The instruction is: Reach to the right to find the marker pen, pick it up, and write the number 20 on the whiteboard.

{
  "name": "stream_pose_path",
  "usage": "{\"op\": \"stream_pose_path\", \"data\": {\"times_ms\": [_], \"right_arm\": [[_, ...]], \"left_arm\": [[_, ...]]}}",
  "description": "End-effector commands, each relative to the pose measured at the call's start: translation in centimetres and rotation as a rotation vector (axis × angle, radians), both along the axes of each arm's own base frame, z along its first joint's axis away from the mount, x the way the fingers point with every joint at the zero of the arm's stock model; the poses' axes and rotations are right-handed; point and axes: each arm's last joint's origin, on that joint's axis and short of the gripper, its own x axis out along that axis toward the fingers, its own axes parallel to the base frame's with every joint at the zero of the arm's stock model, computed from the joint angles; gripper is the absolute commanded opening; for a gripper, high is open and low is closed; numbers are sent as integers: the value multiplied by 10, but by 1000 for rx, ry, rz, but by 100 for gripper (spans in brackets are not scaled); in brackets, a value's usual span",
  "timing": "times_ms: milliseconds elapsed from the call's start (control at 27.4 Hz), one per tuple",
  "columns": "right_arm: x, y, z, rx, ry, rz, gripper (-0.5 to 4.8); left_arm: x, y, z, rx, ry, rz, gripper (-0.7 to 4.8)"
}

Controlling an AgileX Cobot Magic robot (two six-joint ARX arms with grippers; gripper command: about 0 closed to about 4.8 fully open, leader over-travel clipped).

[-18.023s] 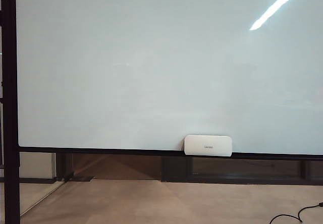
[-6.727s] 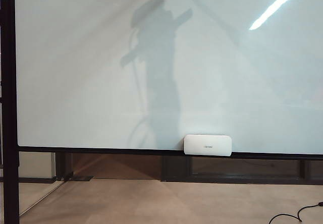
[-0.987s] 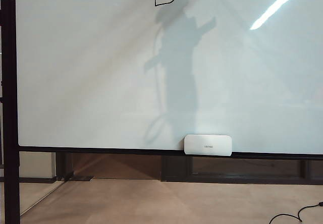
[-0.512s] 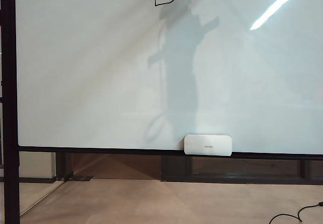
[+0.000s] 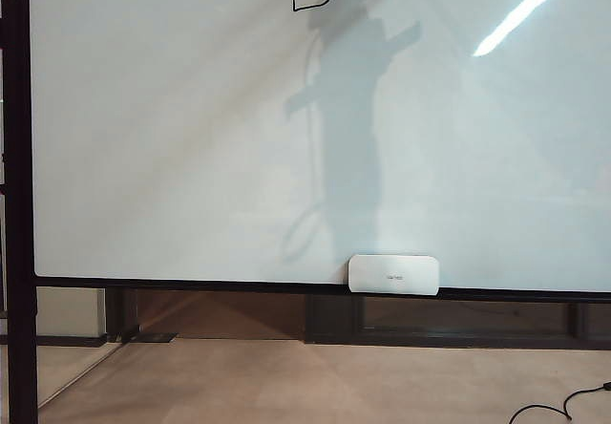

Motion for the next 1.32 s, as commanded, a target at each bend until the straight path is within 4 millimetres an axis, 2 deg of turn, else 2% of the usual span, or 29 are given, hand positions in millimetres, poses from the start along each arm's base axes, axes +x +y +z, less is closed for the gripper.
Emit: {"op": "stream_pose_path", "data": {"times_ms": [37, 219, 512, 695, 914, 1316], "right_arm": [[0, -1, 4, 15, -31, 0, -1], [9, 1, -5, 6, -9, -6, -2], [12, 0, -10, -6, 18, -17, -2], [22, -6, -36, -21, 193, -46, -2], [33, -2, -70, -77, 372, -57, -2], [33, -2, -72, -82, 388, -55, -1]], "left_arm": [[-1, 0, 2, -3, -14, -3, -5], [-1, 0, 2, -1, -17, 1, -5], [-1, 0, 2, 1, -19, 5, -5], [-1, 0, 2, 0, -22, 5, -5], [-1, 0, 3, 0, -27, 5, -5], [-1, 0, 3, 0, -26, 5, -5]]}}
